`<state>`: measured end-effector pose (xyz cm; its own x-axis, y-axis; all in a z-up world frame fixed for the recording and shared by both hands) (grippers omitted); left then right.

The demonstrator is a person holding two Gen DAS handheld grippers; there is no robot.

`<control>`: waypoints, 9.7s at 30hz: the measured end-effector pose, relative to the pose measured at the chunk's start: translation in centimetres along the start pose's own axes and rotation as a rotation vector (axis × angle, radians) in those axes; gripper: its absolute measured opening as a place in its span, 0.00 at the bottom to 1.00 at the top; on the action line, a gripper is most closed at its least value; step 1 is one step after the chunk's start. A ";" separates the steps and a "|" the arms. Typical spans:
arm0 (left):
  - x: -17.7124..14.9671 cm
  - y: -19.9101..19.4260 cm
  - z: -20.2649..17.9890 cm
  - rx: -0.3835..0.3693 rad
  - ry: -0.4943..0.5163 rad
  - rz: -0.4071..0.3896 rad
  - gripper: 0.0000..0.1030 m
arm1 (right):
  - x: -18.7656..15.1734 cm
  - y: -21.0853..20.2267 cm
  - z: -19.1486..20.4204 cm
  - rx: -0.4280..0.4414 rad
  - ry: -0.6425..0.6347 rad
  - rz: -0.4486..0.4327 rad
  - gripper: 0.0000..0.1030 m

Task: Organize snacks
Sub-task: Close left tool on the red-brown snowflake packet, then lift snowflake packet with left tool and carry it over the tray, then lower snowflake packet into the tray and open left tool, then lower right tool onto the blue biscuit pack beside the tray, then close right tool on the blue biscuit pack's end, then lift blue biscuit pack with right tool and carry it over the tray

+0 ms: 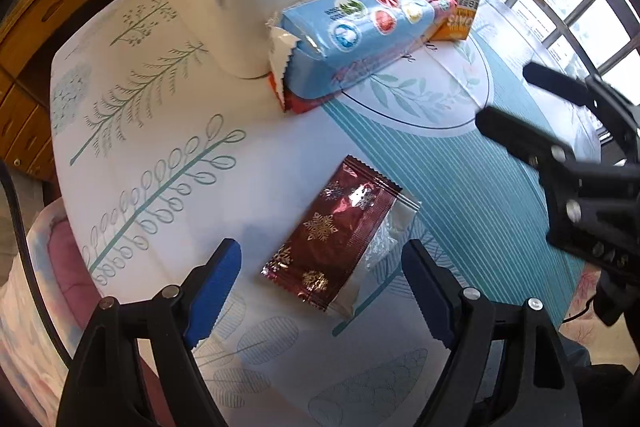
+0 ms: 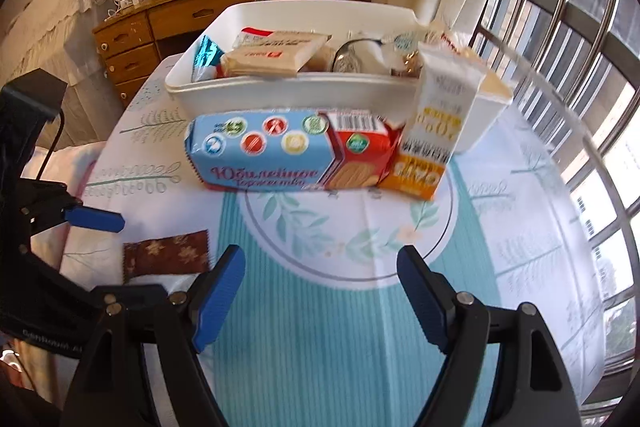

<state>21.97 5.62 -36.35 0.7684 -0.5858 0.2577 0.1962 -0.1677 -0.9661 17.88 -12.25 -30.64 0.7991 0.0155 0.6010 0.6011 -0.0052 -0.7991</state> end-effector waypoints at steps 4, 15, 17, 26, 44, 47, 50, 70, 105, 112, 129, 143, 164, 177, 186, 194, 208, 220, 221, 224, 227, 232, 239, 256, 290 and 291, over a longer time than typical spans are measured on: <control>0.1 1.0 -0.8 0.018 0.037 0.018 0.79 | 1.0 0.6 -1.7 -0.041 0.030 -0.037 0.77; 0.6 2.5 -3.1 0.104 0.081 0.023 0.79 | 4.3 1.7 -5.7 -0.106 0.123 -0.154 0.76; 0.8 2.7 -3.6 0.107 0.077 0.025 0.77 | 4.6 2.0 -6.0 -0.115 0.123 -0.160 0.71; 1.6 2.0 -4.3 0.107 0.070 0.029 0.47 | 5.2 2.9 -7.5 -0.115 0.187 -0.174 0.56; 2.3 0.9 -6.1 0.036 -0.080 0.146 0.34 | 6.3 2.8 -8.2 0.000 0.204 -0.106 0.39; 2.5 -0.3 -6.4 0.031 -0.103 0.154 0.34 | 6.3 2.0 -8.1 0.020 0.217 -0.104 0.39; 2.9 -1.9 -6.2 0.033 -0.116 0.141 0.34 | 6.4 1.0 -8.0 0.031 0.217 -0.110 0.39; 9.1 -15.5 -5.5 0.061 -0.247 -0.111 0.34 | 12.2 -7.2 -9.4 0.131 0.124 -0.195 0.39; 20.5 -16.2 2.0 0.168 -0.669 -0.378 0.57 | 21.4 -2.6 -10.8 0.395 -0.025 -0.111 0.58; 19.4 -17.3 2.0 0.175 -0.692 -0.384 0.69 | 20.8 -2.9 -10.9 0.407 -0.013 -0.104 0.64; 12.0 -23.0 1.5 0.168 -0.720 -0.419 0.78 | 18.0 -6.8 -9.9 0.437 0.099 -0.091 0.78; 4.4 -23.3 1.0 0.133 -0.706 -0.353 0.81 | 13.1 -8.6 -7.1 0.469 0.207 -0.028 0.78; -1.5 -19.2 2.7 0.124 -0.610 -0.205 0.81 | 6.0 -0.5 -4.4 0.473 0.591 0.180 0.78; -2.7 -17.1 5.9 0.127 -0.593 -0.131 0.81 | 5.7 5.4 -3.6 0.390 0.697 0.213 0.35; -2.2 -16.4 5.8 0.110 -0.584 -0.122 0.81 | 4.7 6.3 -4.3 0.400 0.742 0.225 0.15; -1.9 -16.4 5.3 0.099 -0.571 -0.121 0.81 | 5.3 6.1 -3.6 0.372 0.689 0.242 0.06; -2.3 -16.6 5.2 0.087 -0.577 -0.128 0.81 | 1.8 5.7 -4.2 0.342 0.738 0.336 0.00; -2.6 -16.2 4.4 0.074 -0.550 -0.112 0.81 | 3.7 5.1 -6.4 0.471 0.896 0.190 0.43; -2.7 -16.1 4.5 0.075 -0.551 -0.109 0.81 | 3.8 5.5 -6.6 0.468 0.904 0.195 0.45; -3.1 -16.0 4.9 0.081 -0.561 -0.104 0.81 | 4.6 6.5 -6.2 0.472 0.920 0.201 0.54; -3.4 -15.9 5.3 0.089 -0.571 -0.097 0.81 | 5.0 7.5 -5.4 0.481 0.924 0.199 0.57; -4.0 -15.8 6.1 0.100 -0.592 -0.085 0.81 | 4.8 8.4 -4.8 0.464 0.932 0.209 0.58; -4.0 -15.5 6.5 0.100 -0.599 -0.074 0.81 | 4.1 8.8 -4.8 0.445 0.961 0.213 0.71; -4.3 -14.5 7.1 0.085 -0.612 -0.056 0.81 | 4.7 10.5 -4.4 0.364 1.097 0.264 0.78; -3.3 -14.8 3.0 0.185 -0.614 -0.032 0.81 | 3.2 6.9 -4.5 0.294 0.949 0.397 0.43; -3.0 -14.7 2.5 0.188 -0.610 -0.030 0.81 | 3.0 6.7 -4.8 0.294 0.945 0.400 0.42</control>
<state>18.27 11.81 -22.99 0.9588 -0.0168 0.2836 0.2835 -0.0027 -0.9590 24.35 -17.03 -34.08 0.6970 -0.7160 -0.0396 0.3688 0.4053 -0.8365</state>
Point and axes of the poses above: each gripper's, at about its wrist camera, not at the fingertips, and y roughly the way its jaws point, z to its left, x to its top, the point moved 4 cm from there along y, roughly the way its jaws point, and after that the axes turned 7 degrees about x, right-handed, at the moved point
